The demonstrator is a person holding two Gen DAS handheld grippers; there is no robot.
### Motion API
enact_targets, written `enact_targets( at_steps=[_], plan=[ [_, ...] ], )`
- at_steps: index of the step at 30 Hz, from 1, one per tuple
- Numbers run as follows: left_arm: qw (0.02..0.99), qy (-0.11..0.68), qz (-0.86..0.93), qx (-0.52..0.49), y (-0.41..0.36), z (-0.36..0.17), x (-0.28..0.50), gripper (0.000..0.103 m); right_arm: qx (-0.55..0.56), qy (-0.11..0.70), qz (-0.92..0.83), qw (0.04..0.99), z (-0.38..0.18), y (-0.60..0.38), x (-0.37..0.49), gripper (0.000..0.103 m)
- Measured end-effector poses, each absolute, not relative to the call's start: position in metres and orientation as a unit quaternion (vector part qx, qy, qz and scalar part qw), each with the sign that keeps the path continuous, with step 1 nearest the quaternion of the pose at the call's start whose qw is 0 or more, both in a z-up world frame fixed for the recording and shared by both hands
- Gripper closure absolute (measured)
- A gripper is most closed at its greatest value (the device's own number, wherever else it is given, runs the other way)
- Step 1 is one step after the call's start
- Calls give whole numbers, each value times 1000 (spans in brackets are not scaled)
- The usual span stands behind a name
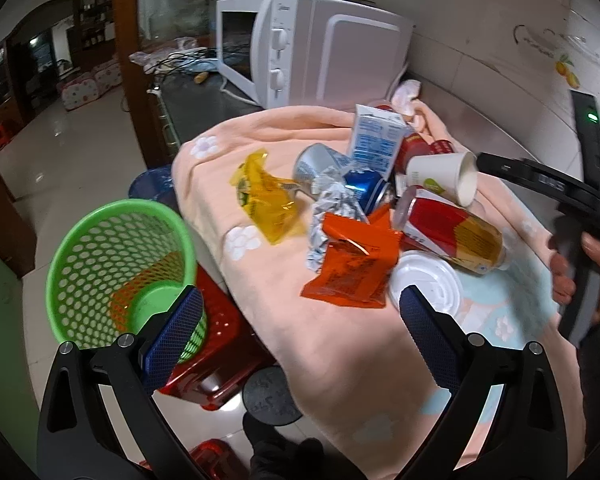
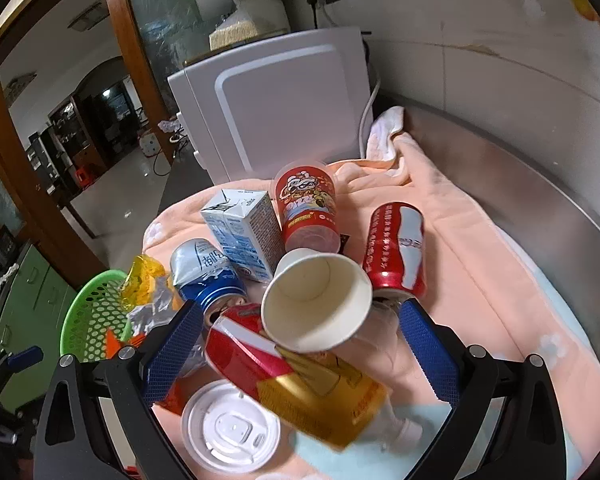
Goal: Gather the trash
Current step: 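Grasp the orange wrapper with the left tool while the right tool grasps the paper cup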
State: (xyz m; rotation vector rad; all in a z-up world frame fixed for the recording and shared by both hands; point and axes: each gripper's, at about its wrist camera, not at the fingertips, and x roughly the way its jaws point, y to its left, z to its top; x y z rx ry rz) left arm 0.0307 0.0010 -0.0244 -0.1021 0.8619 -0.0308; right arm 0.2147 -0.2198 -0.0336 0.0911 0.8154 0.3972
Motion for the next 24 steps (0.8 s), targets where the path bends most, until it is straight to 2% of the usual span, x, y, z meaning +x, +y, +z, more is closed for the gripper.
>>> enact_targets(
  at_steps=[3, 5, 7, 10, 18, 22, 23, 24],
  plan=[
    [908, 416, -32, -49, -4, -28, 34, 6, 32, 398, 193, 896, -40, -215, 225, 10],
    [907, 417, -41, -48, -8, -32, 38, 7, 31, 404, 196, 893, -45, -214, 231, 16],
    [904, 419, -58, -53, -12, -35, 44, 12, 33, 410, 195, 890, -49, -215, 235, 18],
    [903, 420, -75, -49, -21, -41, 52, 12, 34, 410, 199, 889, -51, -216, 238, 19],
    [899, 429, -78, -25, -41, -58, 71, 12, 22, 417, 198, 887, -55, -214, 241, 32],
    [895, 442, -59, -26, -46, -69, 81, 12, 18, 415, 195, 889, -54, -213, 239, 34],
    [894, 445, -49, -24, -47, -72, 84, 12, 18, 414, 196, 889, -54, -213, 239, 43],
    [893, 447, -44, -26, -47, -74, 86, 12, 20, 417, 197, 887, -54, -213, 238, 47]
  ],
)
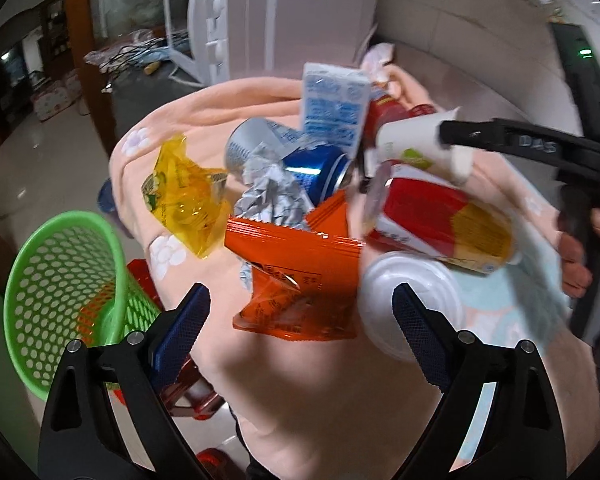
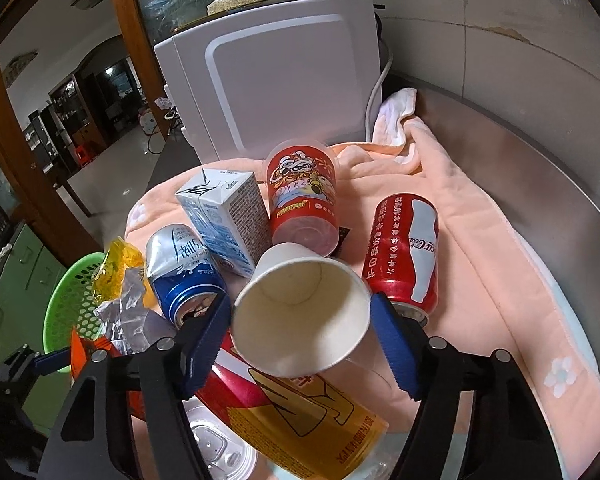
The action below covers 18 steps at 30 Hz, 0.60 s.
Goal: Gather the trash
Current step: 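Grasp the orange wrapper with the left tool while the right tool grasps the paper cup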
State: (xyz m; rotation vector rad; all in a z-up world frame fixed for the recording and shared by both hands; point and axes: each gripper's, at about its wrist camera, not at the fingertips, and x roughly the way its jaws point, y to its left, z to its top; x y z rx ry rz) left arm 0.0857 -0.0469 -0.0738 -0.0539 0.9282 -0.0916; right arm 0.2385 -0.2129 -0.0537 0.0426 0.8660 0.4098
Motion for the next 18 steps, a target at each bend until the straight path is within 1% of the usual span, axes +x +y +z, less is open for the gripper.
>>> enact_targets(
  at_steps=[2, 3, 4, 7, 8, 10, 12, 13, 14, 16, 17, 18],
  plan=[
    [890, 454, -34, -35, -45, -78, 89, 13, 23, 417, 196, 887, -54, -214, 237, 48],
    [887, 458, -30, -43, -43, -81, 91, 17, 24, 418, 195, 887, -54, -215, 237, 49],
    [885, 462, -31, -50, -41, -83, 92, 26, 25, 417, 194, 887, -54, -215, 236, 50],
    [879, 470, -39, -72, -35, -88, 94, 41, 27, 414, 196, 889, -52, -217, 233, 50],
    [879, 469, -40, -77, -33, -88, 93, 42, 27, 413, 196, 889, -52, -218, 233, 51],
    [881, 465, -45, -82, -30, -87, 91, 48, 28, 413, 196, 889, -52, -219, 232, 52],
    [883, 460, -48, -83, -30, -86, 90, 51, 31, 412, 195, 889, -52, -220, 232, 52],
    [883, 460, -50, -82, -29, -87, 91, 55, 35, 411, 197, 889, -52, -222, 232, 52],
    [883, 460, -51, -81, -29, -87, 91, 56, 38, 410, 200, 889, -51, -222, 232, 51],
    [884, 458, -54, -79, -29, -86, 90, 60, 40, 405, 199, 892, -49, -225, 230, 40],
    [884, 458, -54, -80, -28, -85, 91, 61, 37, 400, 196, 895, -47, -226, 228, 28],
    [884, 457, -55, -81, -27, -85, 90, 62, 34, 396, 194, 897, -46, -227, 227, 23]
  ],
)
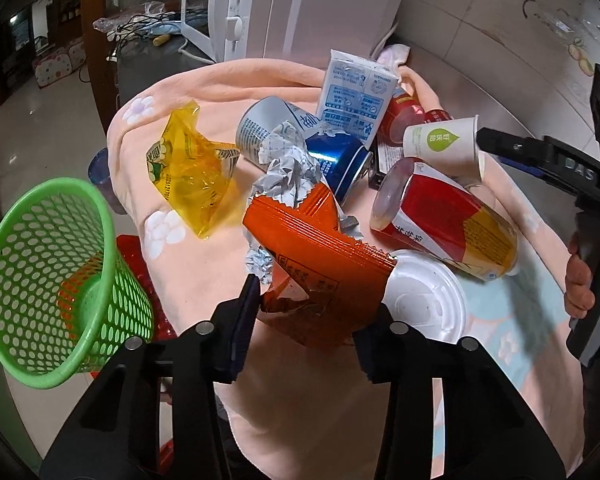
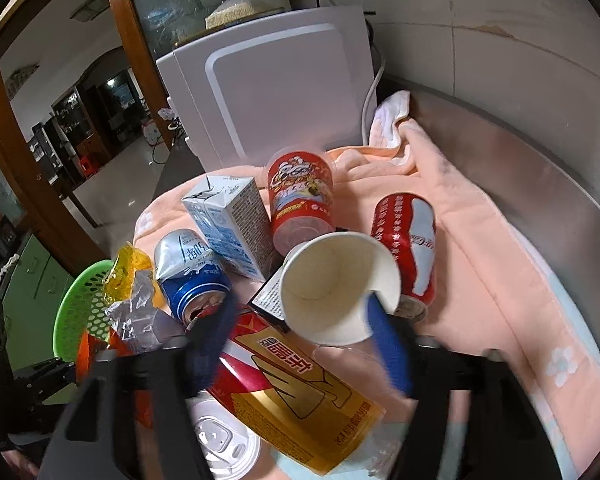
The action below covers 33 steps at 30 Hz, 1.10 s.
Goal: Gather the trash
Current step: 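Grasp the orange wrapper with the left tool while the right tool grasps the paper cup, then drop the orange wrapper and paper cup into the green basket with both tools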
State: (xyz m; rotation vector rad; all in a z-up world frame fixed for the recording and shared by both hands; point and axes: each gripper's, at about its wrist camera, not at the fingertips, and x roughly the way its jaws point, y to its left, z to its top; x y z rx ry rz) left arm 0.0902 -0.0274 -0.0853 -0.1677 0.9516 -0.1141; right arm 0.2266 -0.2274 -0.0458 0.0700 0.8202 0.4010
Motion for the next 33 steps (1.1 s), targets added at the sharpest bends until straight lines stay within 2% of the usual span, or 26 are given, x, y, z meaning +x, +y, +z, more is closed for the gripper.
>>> enact_targets(
  at_steps=[10, 22, 26, 33],
  plan=[
    [885, 454, -70, -73, -30, -81, 88, 77, 17, 395, 202, 896, -49, -231, 244, 19],
    [888, 446, -83, -78, -24, -76, 87, 78, 56, 411, 220, 883, -70, -238, 265, 19],
    [888, 444, -89, -80, -23, -75, 86, 79, 44, 418, 221, 880, -75, -233, 267, 29],
    [891, 436, -97, -81, -20, -67, 78, 79, 42, 412, 216, 885, -69, -233, 257, 32]
  ],
)
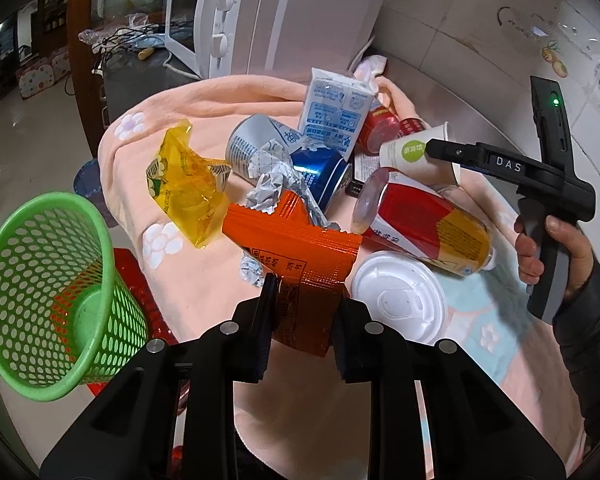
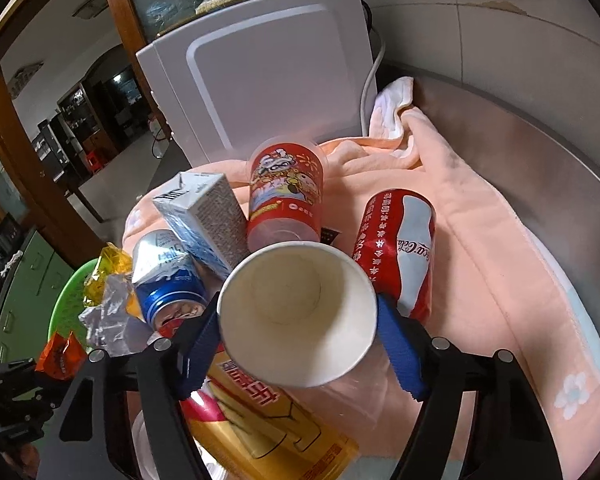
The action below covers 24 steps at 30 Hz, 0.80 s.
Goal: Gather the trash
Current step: 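Drop the orange wrapper and paper cup into the green basket with both tools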
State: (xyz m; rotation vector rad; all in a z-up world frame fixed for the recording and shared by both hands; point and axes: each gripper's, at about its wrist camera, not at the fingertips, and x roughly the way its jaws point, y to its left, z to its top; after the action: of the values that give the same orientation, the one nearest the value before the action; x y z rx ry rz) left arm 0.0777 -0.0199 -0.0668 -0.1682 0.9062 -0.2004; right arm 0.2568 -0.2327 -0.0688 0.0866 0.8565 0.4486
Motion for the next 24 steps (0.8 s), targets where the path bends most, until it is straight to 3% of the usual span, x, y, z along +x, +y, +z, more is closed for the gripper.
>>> enact_targets(
  at_steps=[15, 24],
  plan=[
    [912, 393, -31, -113, 48, -27, 44, 79, 55, 368, 266, 889, -7, -204, 205, 33],
    [900, 403, 91, -140, 145, -49, 37, 79, 29, 360, 345, 866, 10, -123, 182, 33]
  ],
)
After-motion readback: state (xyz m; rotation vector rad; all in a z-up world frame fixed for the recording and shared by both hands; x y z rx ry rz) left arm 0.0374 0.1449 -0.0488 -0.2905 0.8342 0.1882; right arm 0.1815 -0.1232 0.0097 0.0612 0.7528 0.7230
